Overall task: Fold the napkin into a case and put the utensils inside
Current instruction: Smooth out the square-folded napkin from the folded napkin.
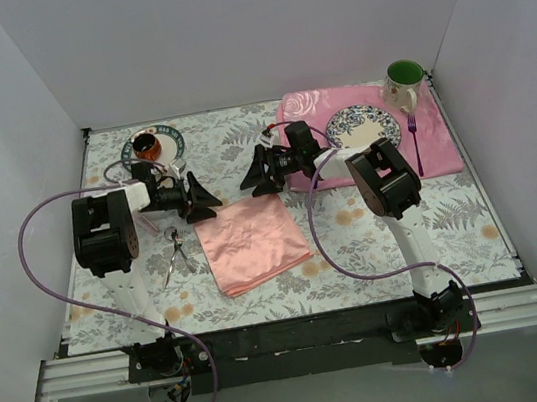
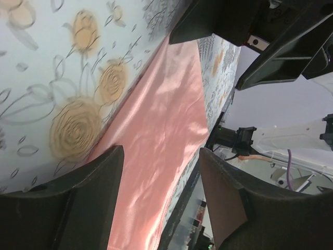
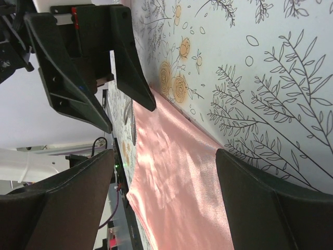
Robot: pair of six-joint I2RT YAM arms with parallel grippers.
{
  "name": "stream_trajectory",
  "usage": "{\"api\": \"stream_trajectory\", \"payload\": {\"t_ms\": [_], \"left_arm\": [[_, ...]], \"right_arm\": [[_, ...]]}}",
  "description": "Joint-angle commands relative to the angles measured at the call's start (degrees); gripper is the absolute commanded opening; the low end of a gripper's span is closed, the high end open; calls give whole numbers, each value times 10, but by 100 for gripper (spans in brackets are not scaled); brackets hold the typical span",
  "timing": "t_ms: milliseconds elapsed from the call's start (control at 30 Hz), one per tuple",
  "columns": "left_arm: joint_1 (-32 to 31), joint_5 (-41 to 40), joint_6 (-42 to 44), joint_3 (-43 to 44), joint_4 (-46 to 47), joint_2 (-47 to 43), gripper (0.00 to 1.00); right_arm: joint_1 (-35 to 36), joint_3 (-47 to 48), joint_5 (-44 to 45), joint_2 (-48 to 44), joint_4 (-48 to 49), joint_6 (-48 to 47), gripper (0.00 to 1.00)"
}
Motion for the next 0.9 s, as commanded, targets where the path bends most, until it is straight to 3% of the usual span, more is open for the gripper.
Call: {"api": "stream_trajectory", "payload": {"t_ms": [0, 233, 467, 867], "left_arm": [[-21, -2, 6, 42, 7, -11, 59], [-46, -4, -33, 68, 42, 33, 59], [-45, -16, 0, 54, 4, 41, 58], [14, -28, 62, 12, -55, 28, 58]], "right_arm": [[-8, -12, 41, 0, -48, -29, 88], [-8, -12, 42, 1, -49, -27, 88], [-8, -8, 43, 6, -49, -27, 88], [-7, -13, 46, 6, -56, -33, 88]]}}
